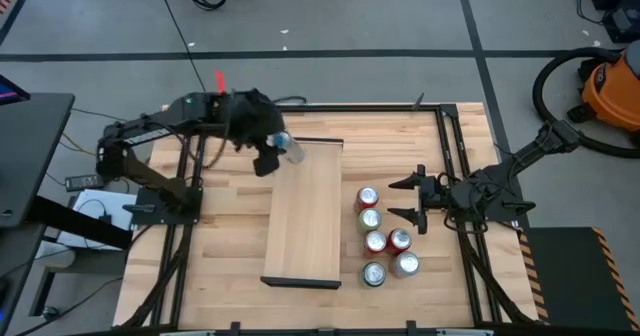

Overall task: Place canned beverage on shelf
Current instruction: Put the blue soda can on the shelf

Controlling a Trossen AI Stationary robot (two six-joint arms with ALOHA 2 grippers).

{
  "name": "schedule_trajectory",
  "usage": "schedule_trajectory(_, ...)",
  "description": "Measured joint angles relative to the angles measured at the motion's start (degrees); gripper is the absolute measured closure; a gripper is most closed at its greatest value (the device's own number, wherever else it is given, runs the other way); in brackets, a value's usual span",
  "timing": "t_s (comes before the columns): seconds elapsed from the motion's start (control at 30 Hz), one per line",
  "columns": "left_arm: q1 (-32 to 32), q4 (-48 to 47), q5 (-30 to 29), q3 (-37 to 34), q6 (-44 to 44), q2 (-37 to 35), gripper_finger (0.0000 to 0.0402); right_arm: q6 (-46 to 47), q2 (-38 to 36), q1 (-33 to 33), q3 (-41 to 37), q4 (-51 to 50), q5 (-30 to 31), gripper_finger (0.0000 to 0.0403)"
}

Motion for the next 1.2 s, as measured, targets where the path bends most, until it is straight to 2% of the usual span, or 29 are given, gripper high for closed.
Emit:
schedule_trajectory(0.27, 6.05, -1.9, 7.8, -2.21, 0.89, 0.7, 0.0146, -0.62, 0.69, -0.07, 0.0, 0.94, 1.16, 0.0055)
schedule_trajectory(0.5, 7.61, -1.67, 9.57, -2.25, 4.34, 4.35, 0.0146, -0.62, 0.67, -0.07, 0.0, 0.72, 1.34, 0.0055)
schedule_trajectory(0.8, 5.6, -2.06, 7.42, -2.22, 6.24, 4.37, 0.0141, -1.14, 0.67, -0.07, 0.0, 0.66, 1.37, 0.0055)
schedule_trajectory(1.0, 2.56, -2.75, 1.21, -2.34, 8.01, 4.53, 0.0109, -1.25, 0.67, -0.07, 0.0, 0.65, 1.55, 0.0055)
schedule_trajectory(1.2, 0.55, -2.56, 0.23, -2.37, 7.15, 4.59, 0.0087, -1.06, 0.67, -0.07, 0.0, 0.65, 1.55, 0.0055)
